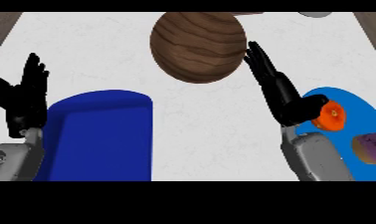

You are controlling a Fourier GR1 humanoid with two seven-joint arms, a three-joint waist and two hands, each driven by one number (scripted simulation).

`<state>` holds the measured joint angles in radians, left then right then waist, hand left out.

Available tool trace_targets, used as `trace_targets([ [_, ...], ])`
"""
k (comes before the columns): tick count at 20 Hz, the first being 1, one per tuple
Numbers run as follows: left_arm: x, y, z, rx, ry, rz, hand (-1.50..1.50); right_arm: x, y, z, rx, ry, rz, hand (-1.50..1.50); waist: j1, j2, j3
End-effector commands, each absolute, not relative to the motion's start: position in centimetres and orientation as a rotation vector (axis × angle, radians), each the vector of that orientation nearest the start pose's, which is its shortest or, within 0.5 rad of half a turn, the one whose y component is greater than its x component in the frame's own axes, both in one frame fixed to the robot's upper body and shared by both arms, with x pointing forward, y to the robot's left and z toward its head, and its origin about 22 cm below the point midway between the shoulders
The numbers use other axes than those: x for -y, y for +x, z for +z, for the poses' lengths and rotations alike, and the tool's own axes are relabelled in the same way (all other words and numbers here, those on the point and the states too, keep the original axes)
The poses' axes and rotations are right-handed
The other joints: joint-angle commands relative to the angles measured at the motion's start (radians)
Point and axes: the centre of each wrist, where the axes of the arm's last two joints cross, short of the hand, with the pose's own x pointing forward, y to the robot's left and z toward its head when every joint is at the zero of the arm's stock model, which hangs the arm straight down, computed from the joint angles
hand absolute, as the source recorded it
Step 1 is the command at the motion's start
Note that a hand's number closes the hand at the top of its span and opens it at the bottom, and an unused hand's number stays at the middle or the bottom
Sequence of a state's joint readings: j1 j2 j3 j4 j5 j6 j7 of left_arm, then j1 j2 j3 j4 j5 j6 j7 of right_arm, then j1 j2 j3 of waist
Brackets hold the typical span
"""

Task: Pick the can from the plate and place it in the bowl

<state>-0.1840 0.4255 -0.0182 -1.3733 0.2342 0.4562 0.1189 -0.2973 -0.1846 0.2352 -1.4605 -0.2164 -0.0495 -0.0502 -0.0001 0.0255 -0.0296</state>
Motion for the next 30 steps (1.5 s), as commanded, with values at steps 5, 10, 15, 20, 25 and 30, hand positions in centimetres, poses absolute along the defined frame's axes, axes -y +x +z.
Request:
trace_targets([
  [5, -27.1, 28.6, 3.9, 1.583, 0.250, 0.006, 0.00, 30.3, 24.8, 3.4, 1.457, -0.008, 0.449, 1.50, -0.067, -0.037, 0.028],
  [10, -25.4, 27.5, 2.5, 1.548, 0.180, -0.001, 0.00, 36.3, 23.5, 4.6, 1.695, -0.595, 0.114, -1.50, -0.122, -0.047, 0.033],
  [15, -22.3, 27.4, 3.8, 1.586, 0.105, -0.060, 0.00, 38.1, 17.7, 5.0, 1.903, -0.535, -0.024, -1.50, -0.054, -0.036, 0.031],
  [20, -22.6, 26.1, 3.2, 1.587, 0.100, -0.087, 0.00, 40.3, 13.8, 10.4, 1.917, -0.711, 0.056, -1.50, -0.025, -0.032, 0.029],
  [25, -22.6, 27.5, 3.1, 1.574, 0.077, -0.096, 0.00, 39.6, 12.9, 14.1, 1.724, -0.831, 0.082, -1.50, -0.013, -0.027, 0.028],
  [30, -22.5, 27.3, 3.2, 1.593, 0.074, -0.101, 0.00, 40.7, 12.5, 16.9, 1.544, -0.735, 0.141, -1.50, -0.012, -0.027, 0.028],
])
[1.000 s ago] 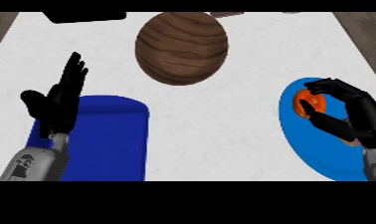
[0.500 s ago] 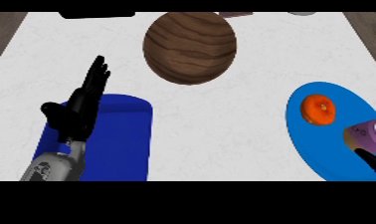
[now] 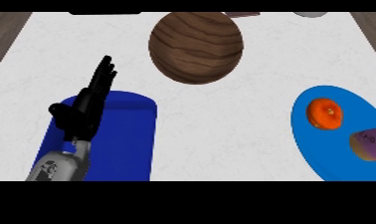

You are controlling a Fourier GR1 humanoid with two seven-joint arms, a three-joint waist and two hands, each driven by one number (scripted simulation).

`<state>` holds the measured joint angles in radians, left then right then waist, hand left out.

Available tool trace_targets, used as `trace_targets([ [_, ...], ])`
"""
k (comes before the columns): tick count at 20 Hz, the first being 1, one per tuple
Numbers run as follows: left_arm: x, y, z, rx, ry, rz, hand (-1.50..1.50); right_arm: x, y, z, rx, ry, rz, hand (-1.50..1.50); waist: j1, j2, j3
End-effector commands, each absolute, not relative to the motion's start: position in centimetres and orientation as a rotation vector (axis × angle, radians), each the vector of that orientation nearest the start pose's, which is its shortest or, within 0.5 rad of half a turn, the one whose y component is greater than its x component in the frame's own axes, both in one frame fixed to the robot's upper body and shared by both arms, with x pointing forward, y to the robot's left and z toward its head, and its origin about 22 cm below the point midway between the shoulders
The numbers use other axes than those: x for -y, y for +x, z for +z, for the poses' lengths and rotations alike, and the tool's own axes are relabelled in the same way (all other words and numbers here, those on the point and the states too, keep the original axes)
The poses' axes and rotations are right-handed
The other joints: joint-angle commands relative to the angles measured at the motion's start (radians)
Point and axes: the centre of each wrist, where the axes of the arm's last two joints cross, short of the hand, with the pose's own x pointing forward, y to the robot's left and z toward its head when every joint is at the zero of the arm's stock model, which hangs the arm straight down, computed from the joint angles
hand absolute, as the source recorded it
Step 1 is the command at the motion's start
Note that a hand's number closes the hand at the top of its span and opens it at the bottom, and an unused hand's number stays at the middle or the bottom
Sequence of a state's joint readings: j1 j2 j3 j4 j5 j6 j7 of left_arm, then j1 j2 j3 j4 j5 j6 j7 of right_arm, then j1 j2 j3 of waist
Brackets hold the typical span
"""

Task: Pick the can from the plate and place it in the bowl

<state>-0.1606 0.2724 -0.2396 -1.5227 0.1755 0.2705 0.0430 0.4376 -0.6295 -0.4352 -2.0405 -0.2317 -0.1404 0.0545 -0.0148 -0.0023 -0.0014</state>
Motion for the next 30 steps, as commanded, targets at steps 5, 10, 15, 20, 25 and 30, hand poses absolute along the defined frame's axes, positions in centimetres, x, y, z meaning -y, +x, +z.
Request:
trace_targets([
  [5, -22.4, 26.8, 3.7, 1.593, 0.075, -0.118, 0.00, 41.0, 14.2, 16.6, 1.341, -0.697, 0.205, -1.50, 0.019, 0.002, 0.001],
  [10, -20.8, 28.1, 4.1, 1.589, 0.076, -0.115, 0.00, 41.5, 15.4, 17.1, 1.218, -0.685, 0.257, -1.50, 0.014, 0.003, 0.001],
  [15, -23.1, 26.7, 3.1, 1.590, 0.076, -0.107, 0.00, 41.8, 15.4, 14.6, 1.205, -0.627, 0.271, -1.50, 0.014, 0.002, 0.001],
  [20, -22.2, 27.6, 3.4, 1.593, 0.072, -0.093, 0.00, 41.0, 13.3, 11.9, 1.248, -0.585, 0.252, -1.50, 0.007, 0.001, 0.001],
  [25, -21.3, 27.0, 3.5, 1.589, 0.075, -0.097, 0.00, 41.8, 13.7, 12.8, 1.336, -0.528, 0.174, -1.50, 0.011, 0.000, 0.001],
  [30, -23.4, 27.3, 3.5, 1.602, 0.072, -0.102, 0.00, 43.9, 12.0, 11.3, 1.351, -0.499, 0.158, -1.50, 0.008, 0.001, 0.001],
])
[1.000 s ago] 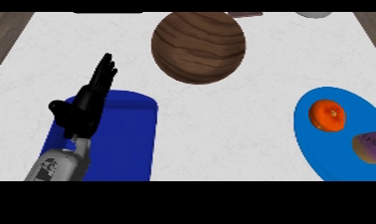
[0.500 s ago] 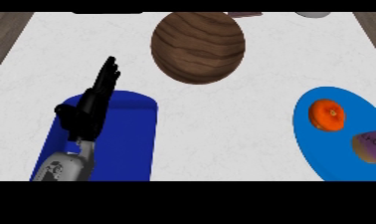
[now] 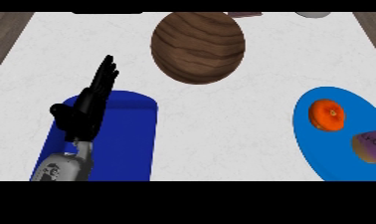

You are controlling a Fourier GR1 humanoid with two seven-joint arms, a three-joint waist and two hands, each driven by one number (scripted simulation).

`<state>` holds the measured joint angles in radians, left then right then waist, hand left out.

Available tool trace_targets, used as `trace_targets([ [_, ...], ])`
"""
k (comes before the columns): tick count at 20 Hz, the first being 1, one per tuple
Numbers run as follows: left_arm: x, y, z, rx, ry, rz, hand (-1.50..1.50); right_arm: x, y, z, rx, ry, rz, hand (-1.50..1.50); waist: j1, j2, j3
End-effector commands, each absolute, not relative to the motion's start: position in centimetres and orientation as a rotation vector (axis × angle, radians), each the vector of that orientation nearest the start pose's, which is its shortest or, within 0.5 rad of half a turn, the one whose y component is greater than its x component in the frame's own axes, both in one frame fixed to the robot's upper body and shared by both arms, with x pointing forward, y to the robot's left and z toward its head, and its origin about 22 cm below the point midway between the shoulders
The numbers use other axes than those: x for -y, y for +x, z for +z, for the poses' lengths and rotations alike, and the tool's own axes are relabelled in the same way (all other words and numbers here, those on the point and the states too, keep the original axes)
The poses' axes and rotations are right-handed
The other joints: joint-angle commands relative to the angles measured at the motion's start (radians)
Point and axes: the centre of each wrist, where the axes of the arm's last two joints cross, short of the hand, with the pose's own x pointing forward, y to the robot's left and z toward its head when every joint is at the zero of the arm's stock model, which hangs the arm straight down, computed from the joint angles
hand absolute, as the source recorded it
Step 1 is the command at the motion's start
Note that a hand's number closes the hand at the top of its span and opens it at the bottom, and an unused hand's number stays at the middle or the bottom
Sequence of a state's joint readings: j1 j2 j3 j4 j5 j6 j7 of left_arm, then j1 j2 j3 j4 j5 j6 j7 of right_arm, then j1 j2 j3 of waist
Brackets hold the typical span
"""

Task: Pick the can from the plate and place it in the bowl

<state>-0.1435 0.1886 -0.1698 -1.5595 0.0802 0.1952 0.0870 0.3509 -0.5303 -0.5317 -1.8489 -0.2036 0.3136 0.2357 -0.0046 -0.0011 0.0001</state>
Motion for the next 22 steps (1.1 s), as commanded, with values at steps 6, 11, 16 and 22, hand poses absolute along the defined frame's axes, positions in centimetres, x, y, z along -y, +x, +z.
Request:
trace_targets([
  [6, -22.7, 28.5, 2.8, 1.605, 0.088, -0.098, 0.00, 43.6, 12.6, 10.1, 1.339, -0.444, 0.116, -1.50, -0.001, 0.001, 0.000],
  [11, -22.3, 26.8, 1.6, 1.597, 0.063, -0.116, 0.00, 43.4, 14.0, 9.0, 1.323, -0.420, 0.068, -1.50, 0.003, 0.001, 0.000],
  [16, -20.8, 26.4, 2.9, 1.594, 0.058, -0.122, 0.00, 41.9, 14.7, 6.4, 1.340, -0.431, 0.071, -1.50, 0.004, 0.000, 0.000],
  [22, -21.1, 28.0, 4.2, 1.594, 0.071, -0.113, 0.00, 41.9, 15.8, 4.7, 1.294, -0.507, 0.138, -1.50, 0.004, 0.001, 0.000],
])
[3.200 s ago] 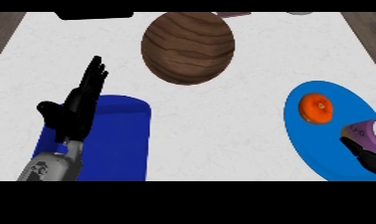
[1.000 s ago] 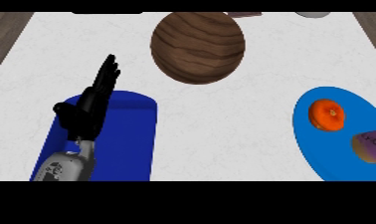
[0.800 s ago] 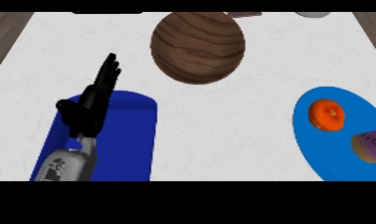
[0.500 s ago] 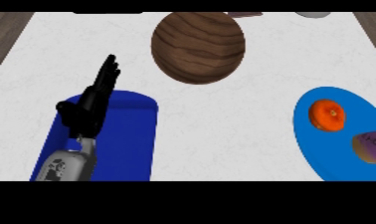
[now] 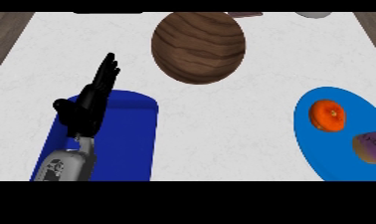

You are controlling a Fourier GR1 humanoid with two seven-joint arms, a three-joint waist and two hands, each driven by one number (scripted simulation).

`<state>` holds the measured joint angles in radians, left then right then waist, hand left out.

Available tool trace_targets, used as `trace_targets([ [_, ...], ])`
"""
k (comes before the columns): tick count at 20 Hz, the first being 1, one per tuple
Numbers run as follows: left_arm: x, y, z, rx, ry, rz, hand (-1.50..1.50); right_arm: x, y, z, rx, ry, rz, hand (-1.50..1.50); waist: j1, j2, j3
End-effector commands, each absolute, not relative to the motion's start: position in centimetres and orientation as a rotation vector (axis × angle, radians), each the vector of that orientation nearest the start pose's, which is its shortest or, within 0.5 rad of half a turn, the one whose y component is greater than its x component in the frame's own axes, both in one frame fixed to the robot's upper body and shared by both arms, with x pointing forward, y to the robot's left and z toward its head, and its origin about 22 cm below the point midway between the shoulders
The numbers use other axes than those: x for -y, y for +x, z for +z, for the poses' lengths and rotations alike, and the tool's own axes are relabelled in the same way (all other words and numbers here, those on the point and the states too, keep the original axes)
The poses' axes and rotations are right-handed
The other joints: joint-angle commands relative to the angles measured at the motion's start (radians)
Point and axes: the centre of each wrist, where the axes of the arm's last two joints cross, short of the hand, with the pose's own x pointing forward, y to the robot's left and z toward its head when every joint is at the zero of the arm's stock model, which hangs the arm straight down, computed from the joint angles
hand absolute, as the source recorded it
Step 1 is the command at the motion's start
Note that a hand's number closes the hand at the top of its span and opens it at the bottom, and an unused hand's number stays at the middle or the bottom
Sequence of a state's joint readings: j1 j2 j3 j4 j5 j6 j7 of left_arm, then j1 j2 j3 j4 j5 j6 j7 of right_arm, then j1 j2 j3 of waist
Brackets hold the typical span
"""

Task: Pick the can from the plate and place it in the bowl

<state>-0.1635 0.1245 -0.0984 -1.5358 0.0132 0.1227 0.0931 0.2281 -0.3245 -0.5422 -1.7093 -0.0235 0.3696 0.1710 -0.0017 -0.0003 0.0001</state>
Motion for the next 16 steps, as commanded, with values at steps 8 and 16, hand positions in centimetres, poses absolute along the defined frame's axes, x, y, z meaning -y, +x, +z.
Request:
trace_targets([
  [8, -21.5, 28.3, 3.2, 1.595, 0.045, -0.111, 0.00, 41.7, 16.5, 2.6, 1.185, -0.572, 0.233, -1.50, -0.001, 0.001, 0.000],
  [16, -21.2, 27.6, 2.5, 1.587, 0.059, -0.123, 0.00, 41.4, 18.7, 1.1, 1.251, -0.538, 0.465, 1.50, 0.004, 0.002, 0.001],
])
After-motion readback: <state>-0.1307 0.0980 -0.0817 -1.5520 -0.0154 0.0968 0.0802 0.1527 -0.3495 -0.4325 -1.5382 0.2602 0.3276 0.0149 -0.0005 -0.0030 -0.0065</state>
